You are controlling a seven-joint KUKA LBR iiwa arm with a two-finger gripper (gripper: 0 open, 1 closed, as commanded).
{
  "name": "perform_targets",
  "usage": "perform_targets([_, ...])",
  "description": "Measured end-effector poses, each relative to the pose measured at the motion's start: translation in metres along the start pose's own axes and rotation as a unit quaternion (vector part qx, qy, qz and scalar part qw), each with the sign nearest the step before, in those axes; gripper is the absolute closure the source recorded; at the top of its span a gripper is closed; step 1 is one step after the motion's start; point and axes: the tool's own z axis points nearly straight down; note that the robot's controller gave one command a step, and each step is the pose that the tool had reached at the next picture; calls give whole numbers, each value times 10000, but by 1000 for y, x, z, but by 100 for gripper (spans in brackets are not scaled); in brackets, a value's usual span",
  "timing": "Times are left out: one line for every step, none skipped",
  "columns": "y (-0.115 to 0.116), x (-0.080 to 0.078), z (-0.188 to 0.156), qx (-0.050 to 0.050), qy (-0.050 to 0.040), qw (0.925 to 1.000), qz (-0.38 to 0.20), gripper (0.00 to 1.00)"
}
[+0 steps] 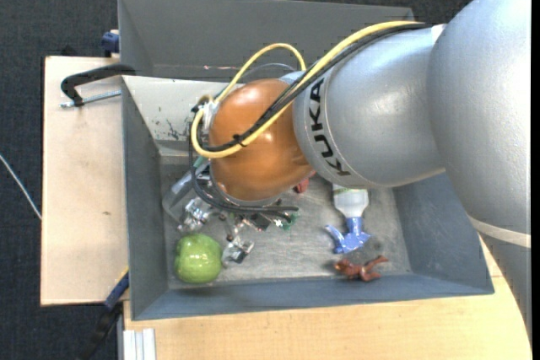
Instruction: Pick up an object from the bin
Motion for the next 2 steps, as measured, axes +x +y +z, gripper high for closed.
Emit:
perform_targets([0,0,0,0,0,10000,-1,100])
perform_targets([-1,1,0,-1,-1,10000,63,100])
